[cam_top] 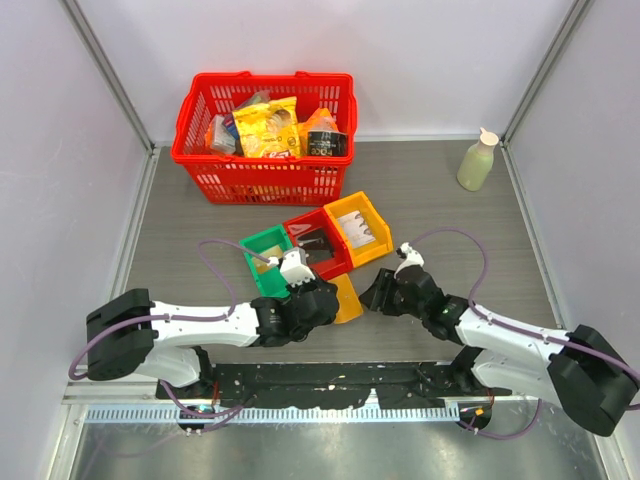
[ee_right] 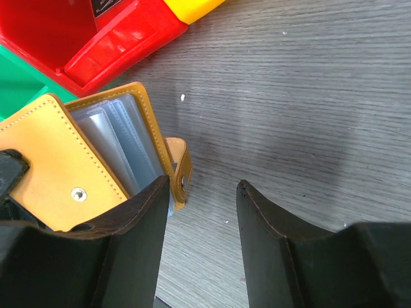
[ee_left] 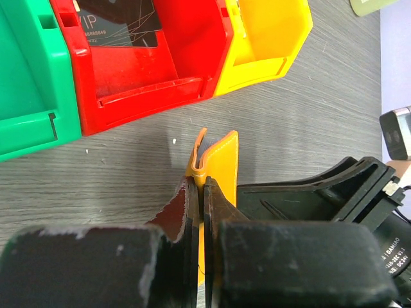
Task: Take the credit cards out of the card holder
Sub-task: Open the card holder at the center of the board.
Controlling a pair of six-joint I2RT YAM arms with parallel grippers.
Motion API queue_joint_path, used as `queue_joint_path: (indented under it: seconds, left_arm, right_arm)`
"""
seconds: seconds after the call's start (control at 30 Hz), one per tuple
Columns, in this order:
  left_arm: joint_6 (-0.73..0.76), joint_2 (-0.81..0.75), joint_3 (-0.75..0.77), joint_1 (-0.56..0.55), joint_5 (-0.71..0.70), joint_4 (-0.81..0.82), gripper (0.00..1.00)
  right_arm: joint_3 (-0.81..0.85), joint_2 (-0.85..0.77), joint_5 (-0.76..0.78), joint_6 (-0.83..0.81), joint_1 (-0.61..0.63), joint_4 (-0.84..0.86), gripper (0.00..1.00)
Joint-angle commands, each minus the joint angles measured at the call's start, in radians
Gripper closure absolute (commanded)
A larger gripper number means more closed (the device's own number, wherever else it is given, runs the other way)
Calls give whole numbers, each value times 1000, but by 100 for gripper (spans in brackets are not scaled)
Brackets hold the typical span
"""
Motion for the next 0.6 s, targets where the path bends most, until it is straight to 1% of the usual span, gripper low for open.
queue_joint_path:
  seconds: [0.0,0.03,0.07,0.1,0.13,0.23,0.27,0.33,0.37,0.4,0.43,0.47,0.5,0.53,0.57]
  left_arm:
    - [-24,-13,2,-3,-26,60,100]
    - [-28,-15,0,-3,-22,63,100]
    - [-31,-15,-1,-3,-16,68,100]
    - [-32,-16,-7,-3,-11,74,100]
    - [-35,-18,-12,-3,-5,79,100]
    - [-52,-26,-26,-3,9,85,100]
    - [-58,-30,-33,-3,11,88,100]
    - [-69,-42,-50,-3,20,97,100]
    - [-74,-49,-59,-3,21,102,100]
    - [-77,-56,-67,-3,26,103,100]
    - [-78,-64,-75,-3,27,103,100]
    - [-81,-73,-88,-3,27,99,100]
    - [-89,-81,-98,-2,29,93,99]
    - [-92,-91,-110,-3,34,91,95]
    - [-95,-105,-122,-3,38,83,88]
  right_arm:
    - [-9,30,-15,9,-14,102,51]
    - [-14,43,-15,9,-16,108,52]
    - [-14,46,-15,8,-19,125,54]
    - [-20,56,-54,6,-20,135,56]
    - [-21,66,-56,5,-25,152,58]
    - [-35,75,-82,-3,-30,214,59]
    - [-38,76,-96,-6,-30,226,61]
    - [-43,78,-105,-15,-31,240,68]
    - [-44,78,-105,-17,-33,240,77]
    - [-46,75,-107,-25,-33,240,81]
    - [-46,72,-107,-28,-36,228,92]
    - [-41,63,-106,-35,-36,220,97]
    - [-38,57,-104,-41,-39,191,99]
    - [-24,43,-96,-55,-39,173,99]
    - [-18,29,-93,-61,-40,125,99]
